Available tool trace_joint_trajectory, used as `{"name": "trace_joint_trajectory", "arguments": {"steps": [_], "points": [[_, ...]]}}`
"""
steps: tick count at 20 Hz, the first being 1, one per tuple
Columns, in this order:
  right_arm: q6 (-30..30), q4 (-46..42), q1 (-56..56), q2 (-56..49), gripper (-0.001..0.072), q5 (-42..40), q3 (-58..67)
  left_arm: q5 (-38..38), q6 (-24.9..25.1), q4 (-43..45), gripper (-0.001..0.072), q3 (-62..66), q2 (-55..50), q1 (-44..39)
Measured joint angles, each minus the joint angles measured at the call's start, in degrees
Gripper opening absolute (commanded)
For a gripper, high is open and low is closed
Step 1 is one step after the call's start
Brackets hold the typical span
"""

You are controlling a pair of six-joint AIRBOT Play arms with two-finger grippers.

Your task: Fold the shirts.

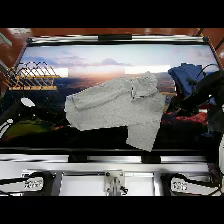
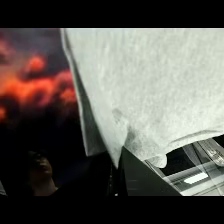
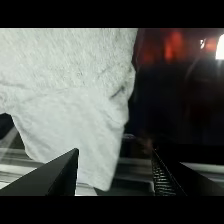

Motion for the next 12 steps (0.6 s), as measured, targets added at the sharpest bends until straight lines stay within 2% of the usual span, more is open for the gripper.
{"name": "trace_joint_trajectory", "arguments": {"steps": [5,10,12], "points": [[0.31,1.6,2.21,-1.64,0.0553,11.13,-8.46,-1.49,0.74,-0.26,0.0033,0.0,3.37,-0.11],[1.95,1.25,5.66,-5.4,0.0539,17.29,-10.23,-1.7,0.94,-0.28,0.0033,0.0,5.81,-0.11],[3.52,0.85,6.86,-6.03,0.0212,19.58,-10.45,-1.53,0.96,-0.31,0.0033,0.02,6.67,-0.11]]}}
